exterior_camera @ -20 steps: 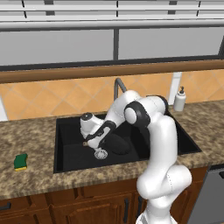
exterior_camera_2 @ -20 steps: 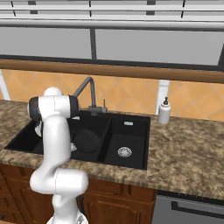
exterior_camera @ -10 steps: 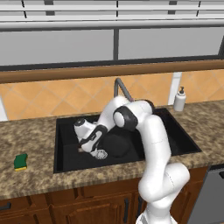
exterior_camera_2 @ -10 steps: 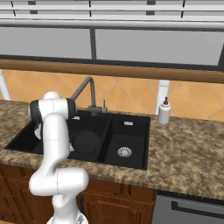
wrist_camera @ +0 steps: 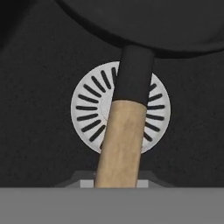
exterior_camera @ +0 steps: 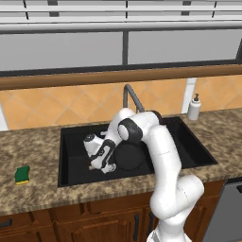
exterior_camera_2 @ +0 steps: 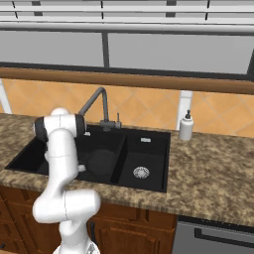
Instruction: Pick the pan and sponge and place them into the sink. Then turn on the water.
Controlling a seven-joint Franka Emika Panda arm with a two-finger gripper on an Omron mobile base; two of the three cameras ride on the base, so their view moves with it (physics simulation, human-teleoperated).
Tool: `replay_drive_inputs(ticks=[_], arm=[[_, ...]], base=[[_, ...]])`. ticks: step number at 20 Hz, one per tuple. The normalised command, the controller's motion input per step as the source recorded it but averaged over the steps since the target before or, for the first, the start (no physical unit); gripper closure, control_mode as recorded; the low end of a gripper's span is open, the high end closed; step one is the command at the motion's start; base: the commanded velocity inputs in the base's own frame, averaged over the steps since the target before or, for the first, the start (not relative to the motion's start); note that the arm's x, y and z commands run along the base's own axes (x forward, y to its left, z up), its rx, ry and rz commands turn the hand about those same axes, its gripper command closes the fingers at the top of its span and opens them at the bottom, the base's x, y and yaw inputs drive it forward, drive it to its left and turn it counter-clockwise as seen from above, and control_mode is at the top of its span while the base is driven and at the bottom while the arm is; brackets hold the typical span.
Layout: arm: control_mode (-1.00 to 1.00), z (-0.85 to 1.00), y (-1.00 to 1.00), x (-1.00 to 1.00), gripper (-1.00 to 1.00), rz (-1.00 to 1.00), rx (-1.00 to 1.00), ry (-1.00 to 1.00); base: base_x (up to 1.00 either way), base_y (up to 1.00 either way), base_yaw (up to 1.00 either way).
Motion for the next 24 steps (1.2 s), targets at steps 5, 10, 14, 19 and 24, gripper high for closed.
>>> replay_drive_inputs(ticks=[5, 10, 14, 19, 24], arm=[[-1.00, 0.01, -0.12, -0.41, -1.00, -0.12, 0.05, -0.14], [-1.00, 0.18, 0.00, -0.49, -1.00, -0.11, 0.02, -0.15], [-1.00, 0.52, 0.26, -0.81, -1.00, -0.10, 0.01, -0.36], [-1.00, 0.55, 0.40, -0.95, -1.00, -0.10, 0.00, -0.32], [-1.00, 0.72, 0.16, -0.90, -1.00, 0.05, 0.00, -0.01]], base=[[0.00, 0.00, 0.00], [0.00, 0.00, 0.00], [0.00, 0.00, 0.00], [0.00, 0.00, 0.00], [0.00, 0.00, 0.00]])
